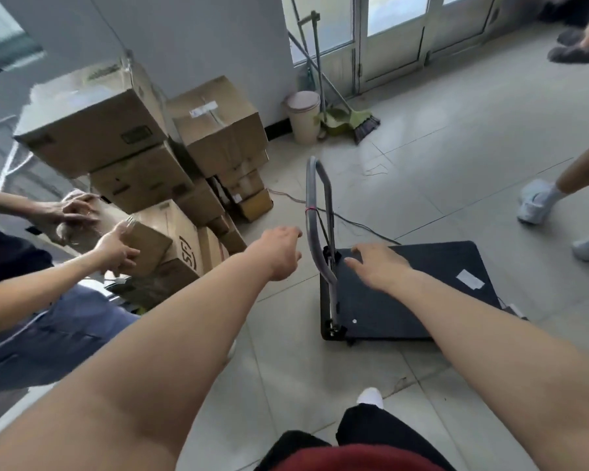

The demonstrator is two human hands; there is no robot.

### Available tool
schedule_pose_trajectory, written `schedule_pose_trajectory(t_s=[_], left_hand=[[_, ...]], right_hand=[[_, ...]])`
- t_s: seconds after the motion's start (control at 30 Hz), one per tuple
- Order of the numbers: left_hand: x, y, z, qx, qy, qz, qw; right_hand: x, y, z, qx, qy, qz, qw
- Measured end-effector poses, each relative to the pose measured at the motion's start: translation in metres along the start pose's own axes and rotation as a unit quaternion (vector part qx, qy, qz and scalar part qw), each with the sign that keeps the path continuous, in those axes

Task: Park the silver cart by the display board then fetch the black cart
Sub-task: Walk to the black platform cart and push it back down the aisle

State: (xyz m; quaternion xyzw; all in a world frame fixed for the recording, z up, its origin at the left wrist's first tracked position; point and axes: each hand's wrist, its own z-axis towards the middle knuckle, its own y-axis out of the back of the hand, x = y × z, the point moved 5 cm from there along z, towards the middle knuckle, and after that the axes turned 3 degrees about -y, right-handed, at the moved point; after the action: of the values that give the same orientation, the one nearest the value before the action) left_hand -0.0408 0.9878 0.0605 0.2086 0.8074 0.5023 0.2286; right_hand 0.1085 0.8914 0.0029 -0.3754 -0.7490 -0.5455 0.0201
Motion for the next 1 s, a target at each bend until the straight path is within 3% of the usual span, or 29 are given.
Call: schedule_pose_trajectory(t_s=[0.27,0.4,0.57,0.77,1.0], left_hand=[[0.033,0.024,0.069,0.028,-0.006,0.035,0.999],[0.037,0.027,0.115,0.033,-0.052,0.059,0.996],[0.032,0.028,0.162,0.046,-0.153,0.108,0.981],[0.021,0.018,0.201,0.057,-0.29,0.262,0.919],[-0.02,-0.041,0.162,0.117,-0.398,0.311,0.855]], right_hand=[[0.044,-0.019,0.066,0.044,-0.023,0.091,0.995],[0.059,-0.039,0.086,0.032,-0.068,0.176,0.982],[0.053,-0.051,0.093,0.044,-0.145,0.184,0.971],[0.013,-0.061,0.052,0.059,-0.21,0.186,0.958],[-0.032,-0.085,-0.043,0.004,-0.26,0.228,0.938]])
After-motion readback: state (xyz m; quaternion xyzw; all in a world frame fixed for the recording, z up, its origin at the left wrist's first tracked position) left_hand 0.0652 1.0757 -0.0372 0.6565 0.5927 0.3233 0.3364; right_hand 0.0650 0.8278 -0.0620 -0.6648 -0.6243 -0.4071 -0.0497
